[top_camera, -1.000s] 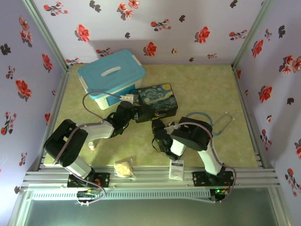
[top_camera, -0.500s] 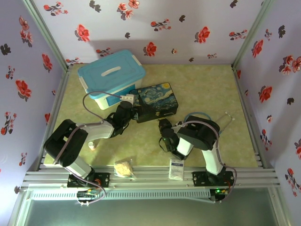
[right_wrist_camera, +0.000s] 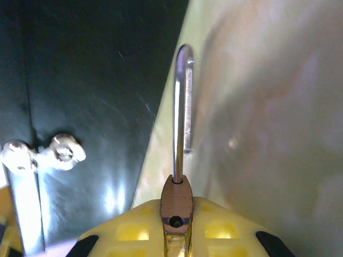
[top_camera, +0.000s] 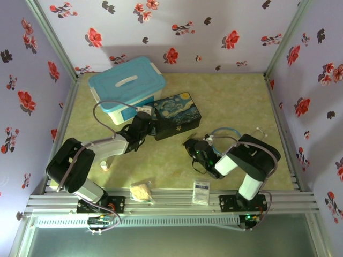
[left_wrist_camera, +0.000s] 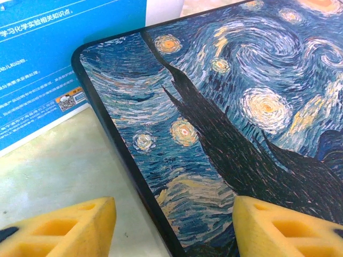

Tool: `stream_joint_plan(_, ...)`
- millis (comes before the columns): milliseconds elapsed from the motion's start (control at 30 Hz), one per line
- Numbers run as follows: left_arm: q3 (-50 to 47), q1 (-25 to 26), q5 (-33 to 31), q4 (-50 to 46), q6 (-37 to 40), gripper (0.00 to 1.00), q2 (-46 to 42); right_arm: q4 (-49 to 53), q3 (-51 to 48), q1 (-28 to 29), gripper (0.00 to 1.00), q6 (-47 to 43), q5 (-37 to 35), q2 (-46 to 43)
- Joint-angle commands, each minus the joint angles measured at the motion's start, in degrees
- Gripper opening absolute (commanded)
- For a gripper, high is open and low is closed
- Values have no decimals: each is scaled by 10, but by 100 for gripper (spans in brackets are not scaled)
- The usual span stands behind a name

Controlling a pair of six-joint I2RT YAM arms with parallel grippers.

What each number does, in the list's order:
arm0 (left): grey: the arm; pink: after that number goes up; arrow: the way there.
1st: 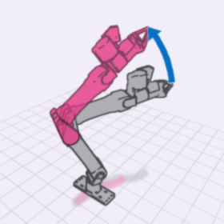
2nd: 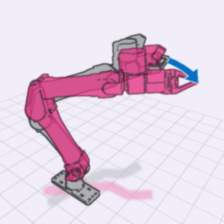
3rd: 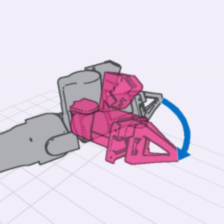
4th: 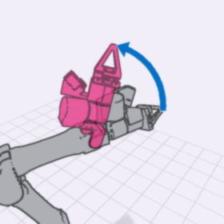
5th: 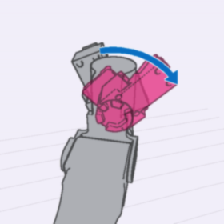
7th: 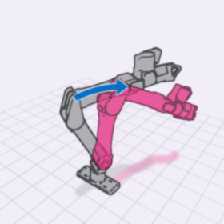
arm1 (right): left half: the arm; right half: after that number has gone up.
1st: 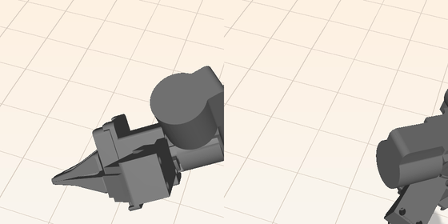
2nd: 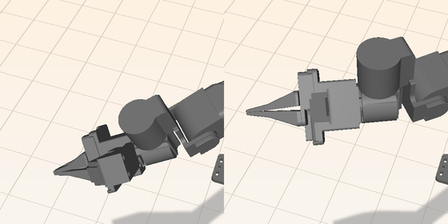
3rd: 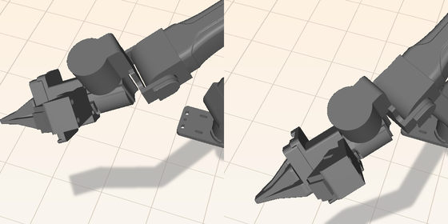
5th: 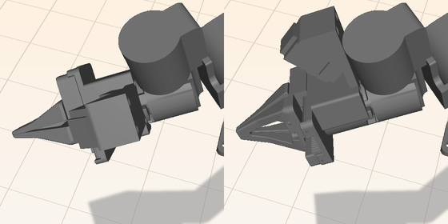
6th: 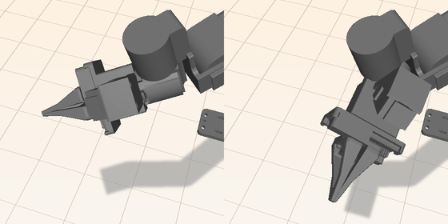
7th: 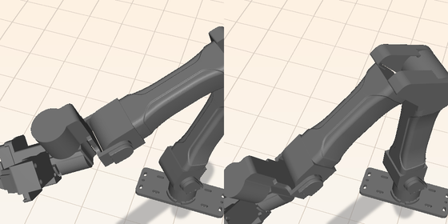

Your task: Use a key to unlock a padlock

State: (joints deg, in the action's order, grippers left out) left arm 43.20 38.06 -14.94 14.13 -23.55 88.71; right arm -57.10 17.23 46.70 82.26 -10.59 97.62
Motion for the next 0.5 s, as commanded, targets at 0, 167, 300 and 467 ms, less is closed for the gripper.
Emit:
stream_joint_plan(0,9,-4,6,-87,18,61,-5,69,-15,0,0,-28,84,-46)
stream_joint_plan(167,24,-4,7,-109,16,68,-15,205,-15,-2,1,-53,116,-122)
stream_joint_plan(300,37,-4,10,-135,12,78,-34,346,5,-10,7,-90,153,-165)
stream_joint_plan(467,34,1,14,-144,2,84,-74,386,1,-48,13,-116,227,-163)
